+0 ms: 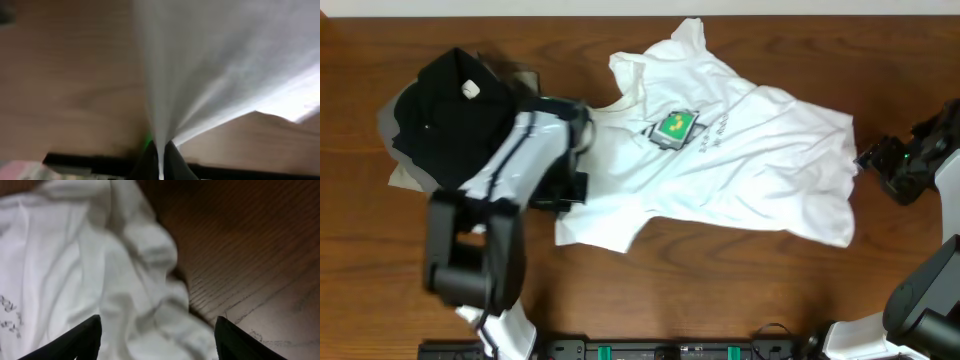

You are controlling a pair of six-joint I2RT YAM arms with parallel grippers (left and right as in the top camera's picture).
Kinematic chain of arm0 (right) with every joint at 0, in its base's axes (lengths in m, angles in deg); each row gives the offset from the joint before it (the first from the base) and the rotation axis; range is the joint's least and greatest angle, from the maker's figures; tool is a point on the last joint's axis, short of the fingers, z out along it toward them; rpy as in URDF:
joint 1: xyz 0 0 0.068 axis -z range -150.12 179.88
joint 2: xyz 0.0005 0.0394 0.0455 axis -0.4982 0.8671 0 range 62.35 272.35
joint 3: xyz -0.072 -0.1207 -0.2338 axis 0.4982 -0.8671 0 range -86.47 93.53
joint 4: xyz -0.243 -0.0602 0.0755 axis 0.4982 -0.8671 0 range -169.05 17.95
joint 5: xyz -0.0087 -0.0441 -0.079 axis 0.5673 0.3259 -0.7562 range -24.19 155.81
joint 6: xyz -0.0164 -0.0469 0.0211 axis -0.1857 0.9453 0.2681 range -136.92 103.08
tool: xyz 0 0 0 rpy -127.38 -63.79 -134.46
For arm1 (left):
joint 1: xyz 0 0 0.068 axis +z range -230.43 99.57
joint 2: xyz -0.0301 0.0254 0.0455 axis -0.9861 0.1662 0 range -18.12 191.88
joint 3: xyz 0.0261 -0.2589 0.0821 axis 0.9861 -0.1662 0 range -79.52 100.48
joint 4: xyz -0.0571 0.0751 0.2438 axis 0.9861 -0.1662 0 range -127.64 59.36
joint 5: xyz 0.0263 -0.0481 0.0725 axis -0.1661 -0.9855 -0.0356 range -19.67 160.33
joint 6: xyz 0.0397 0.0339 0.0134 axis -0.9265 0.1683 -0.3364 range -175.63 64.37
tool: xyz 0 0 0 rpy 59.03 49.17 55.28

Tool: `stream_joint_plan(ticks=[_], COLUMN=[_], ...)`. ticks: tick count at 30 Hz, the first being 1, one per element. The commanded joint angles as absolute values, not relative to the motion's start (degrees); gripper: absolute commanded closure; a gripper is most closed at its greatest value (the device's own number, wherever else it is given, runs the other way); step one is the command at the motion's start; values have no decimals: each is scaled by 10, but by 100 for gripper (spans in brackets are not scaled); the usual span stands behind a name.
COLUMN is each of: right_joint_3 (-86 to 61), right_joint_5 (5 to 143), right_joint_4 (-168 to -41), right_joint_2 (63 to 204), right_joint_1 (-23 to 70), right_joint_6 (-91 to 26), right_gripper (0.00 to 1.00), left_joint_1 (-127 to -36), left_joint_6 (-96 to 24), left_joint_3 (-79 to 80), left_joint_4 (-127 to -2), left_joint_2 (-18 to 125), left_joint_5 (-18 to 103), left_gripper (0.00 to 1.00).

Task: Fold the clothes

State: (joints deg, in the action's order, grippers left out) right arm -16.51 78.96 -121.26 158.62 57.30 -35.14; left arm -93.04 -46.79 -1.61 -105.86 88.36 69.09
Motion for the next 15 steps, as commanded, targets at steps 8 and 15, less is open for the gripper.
stream_joint_plan(ticks=[8, 15], right_joint_3=[-223, -308], right_joint_5=[794, 794], right_joint_4=[-1090, -882], right_joint_2=[1583, 1600], right_joint_1=[541, 507], right_joint_6=[-336, -358], right_gripper=[37, 54], left_joint_1=[-926, -926], left_joint_6=[-464, -464], left_joint_3=[-21, -21], left_joint_4=[-1063, -1061], left_joint_2=[868, 868], left_joint_5=[704, 704], left_gripper=[94, 94])
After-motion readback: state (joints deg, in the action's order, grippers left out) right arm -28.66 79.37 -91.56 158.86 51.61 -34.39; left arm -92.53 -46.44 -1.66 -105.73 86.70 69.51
